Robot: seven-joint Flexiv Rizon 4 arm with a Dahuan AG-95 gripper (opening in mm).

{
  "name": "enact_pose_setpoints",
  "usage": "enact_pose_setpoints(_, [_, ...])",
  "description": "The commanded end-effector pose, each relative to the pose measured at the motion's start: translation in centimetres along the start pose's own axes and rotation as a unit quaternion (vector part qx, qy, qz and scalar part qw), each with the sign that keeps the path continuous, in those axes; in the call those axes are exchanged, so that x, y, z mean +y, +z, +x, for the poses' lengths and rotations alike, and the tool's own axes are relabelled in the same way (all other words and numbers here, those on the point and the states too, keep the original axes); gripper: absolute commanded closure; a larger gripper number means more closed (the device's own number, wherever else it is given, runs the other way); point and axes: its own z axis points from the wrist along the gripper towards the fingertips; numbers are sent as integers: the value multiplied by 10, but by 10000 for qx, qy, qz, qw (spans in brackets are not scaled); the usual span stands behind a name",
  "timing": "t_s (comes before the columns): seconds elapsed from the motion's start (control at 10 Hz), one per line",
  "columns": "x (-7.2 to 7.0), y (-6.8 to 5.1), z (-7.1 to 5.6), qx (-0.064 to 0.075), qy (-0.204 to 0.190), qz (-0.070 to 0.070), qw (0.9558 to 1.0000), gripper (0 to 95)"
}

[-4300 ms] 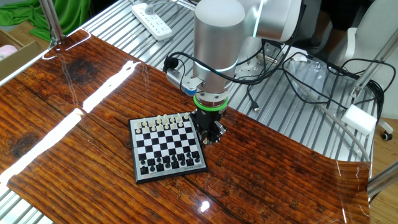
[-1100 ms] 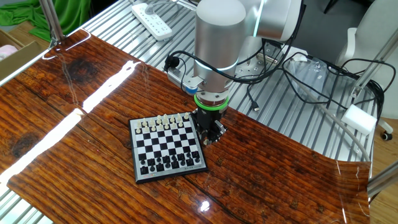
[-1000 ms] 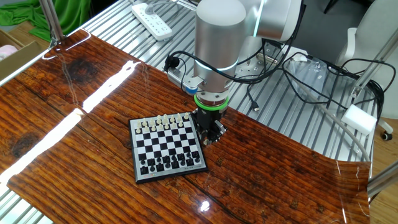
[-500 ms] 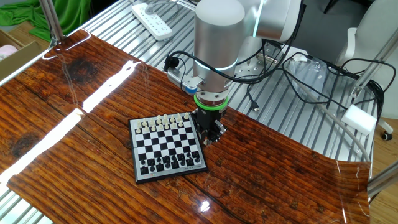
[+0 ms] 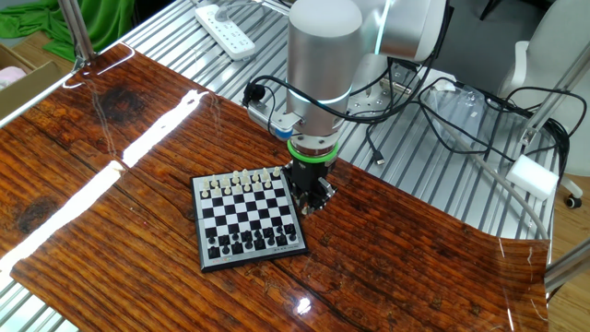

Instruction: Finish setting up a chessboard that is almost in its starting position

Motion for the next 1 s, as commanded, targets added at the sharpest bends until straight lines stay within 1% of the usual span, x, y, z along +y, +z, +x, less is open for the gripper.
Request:
enact_pose_setpoints(0.1, [0,0,0,-12,-28,-4,10000,950])
enact_pose_setpoints(0.4, [0,0,0,-19,-42,-4,10000,950])
enact_pose_setpoints(0.6, [0,-2,0,47,-41,26,10000,950])
enact_pose_setpoints(0.9, [0,-4,1,67,-42,47,10000,950])
enact_pose_setpoints(1.0, [0,-5,1,102,-48,79,9999,950])
